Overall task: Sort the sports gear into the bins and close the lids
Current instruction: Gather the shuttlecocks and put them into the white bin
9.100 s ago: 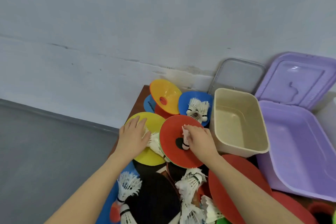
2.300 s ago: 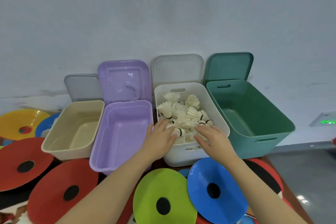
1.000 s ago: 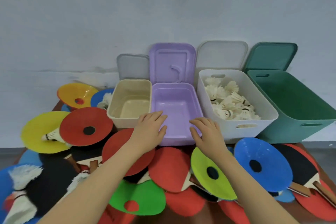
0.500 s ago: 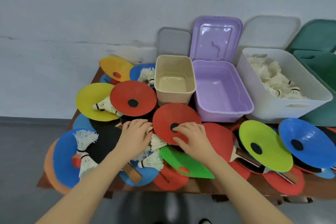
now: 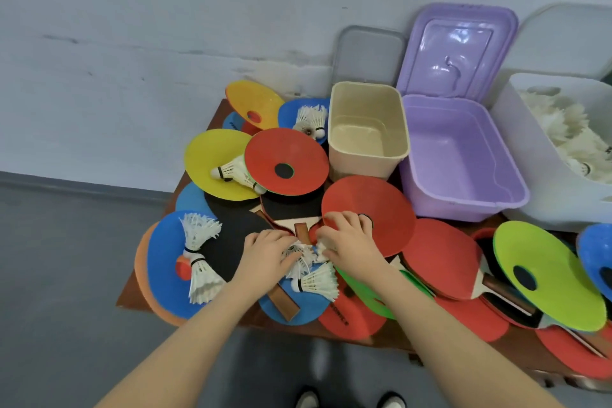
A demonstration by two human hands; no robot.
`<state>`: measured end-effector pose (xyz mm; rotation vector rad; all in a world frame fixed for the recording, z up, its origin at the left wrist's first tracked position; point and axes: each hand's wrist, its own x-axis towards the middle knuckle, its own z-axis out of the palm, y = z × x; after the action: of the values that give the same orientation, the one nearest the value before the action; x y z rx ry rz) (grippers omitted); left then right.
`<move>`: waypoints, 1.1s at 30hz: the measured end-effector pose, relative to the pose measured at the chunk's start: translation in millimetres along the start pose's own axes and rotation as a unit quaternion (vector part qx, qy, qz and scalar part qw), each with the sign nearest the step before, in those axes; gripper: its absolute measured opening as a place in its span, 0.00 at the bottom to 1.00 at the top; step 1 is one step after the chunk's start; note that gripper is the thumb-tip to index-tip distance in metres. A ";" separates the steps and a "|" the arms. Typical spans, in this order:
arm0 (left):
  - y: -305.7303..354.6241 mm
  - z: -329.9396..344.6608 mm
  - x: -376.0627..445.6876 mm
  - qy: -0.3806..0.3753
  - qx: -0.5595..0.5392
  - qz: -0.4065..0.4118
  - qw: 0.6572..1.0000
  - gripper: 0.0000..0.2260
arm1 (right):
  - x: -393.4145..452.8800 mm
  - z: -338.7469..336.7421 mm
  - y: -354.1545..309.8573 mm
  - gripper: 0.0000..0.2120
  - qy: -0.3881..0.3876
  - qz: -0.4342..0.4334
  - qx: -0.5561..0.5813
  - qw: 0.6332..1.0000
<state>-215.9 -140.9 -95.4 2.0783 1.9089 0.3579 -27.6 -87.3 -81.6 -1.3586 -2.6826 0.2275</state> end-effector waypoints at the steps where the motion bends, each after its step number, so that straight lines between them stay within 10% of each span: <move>1: 0.7 2.2 2.0 0.005 -0.007 0.000 1.000 0.14 | 1.0 -0.2 -0.2 0.12 0.009 0.002 0.013 1.000; 10: -4.0 5.9 -8.5 0.033 -0.059 0.011 0.998 0.29 | -37.4 -6.6 -1.3 0.19 0.046 -0.029 0.080 0.995; 33: -7.8 -10.7 -34.7 0.225 -0.104 -0.026 0.969 0.18 | -55.0 15.3 -35.9 0.16 -0.026 -0.004 0.008 1.000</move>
<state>-230.1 -174.4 -87.8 1.9210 2.0483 1.0456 -26.4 -153.8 -92.2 -1.3555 -2.7215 0.2848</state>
